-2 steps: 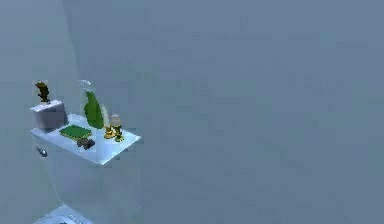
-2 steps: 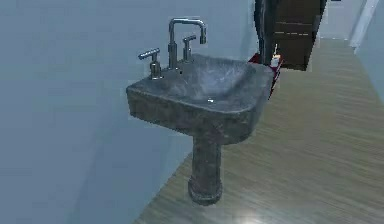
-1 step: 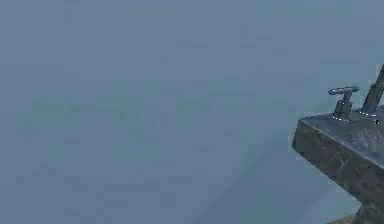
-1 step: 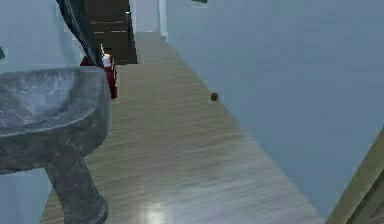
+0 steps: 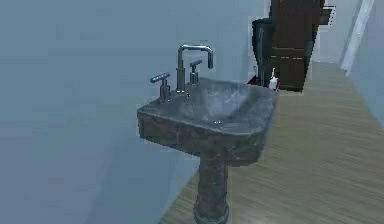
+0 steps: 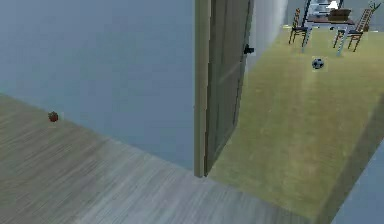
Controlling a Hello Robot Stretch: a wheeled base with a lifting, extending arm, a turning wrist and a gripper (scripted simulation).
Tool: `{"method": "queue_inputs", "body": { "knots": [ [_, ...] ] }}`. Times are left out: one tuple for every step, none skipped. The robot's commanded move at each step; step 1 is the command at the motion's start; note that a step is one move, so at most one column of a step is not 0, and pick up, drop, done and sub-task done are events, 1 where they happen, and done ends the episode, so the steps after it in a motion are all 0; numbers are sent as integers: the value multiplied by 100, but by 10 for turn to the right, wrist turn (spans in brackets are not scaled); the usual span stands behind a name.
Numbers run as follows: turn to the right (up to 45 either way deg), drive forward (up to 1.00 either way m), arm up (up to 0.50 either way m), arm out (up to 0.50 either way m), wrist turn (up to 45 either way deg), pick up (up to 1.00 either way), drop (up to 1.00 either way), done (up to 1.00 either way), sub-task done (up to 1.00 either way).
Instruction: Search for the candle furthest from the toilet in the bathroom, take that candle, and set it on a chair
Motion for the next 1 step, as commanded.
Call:
{"method": "queue_inputs", "body": {
  "knots": [
    [450, 0, 0, 0, 0, 0, 0, 0, 0]
  ]
}}
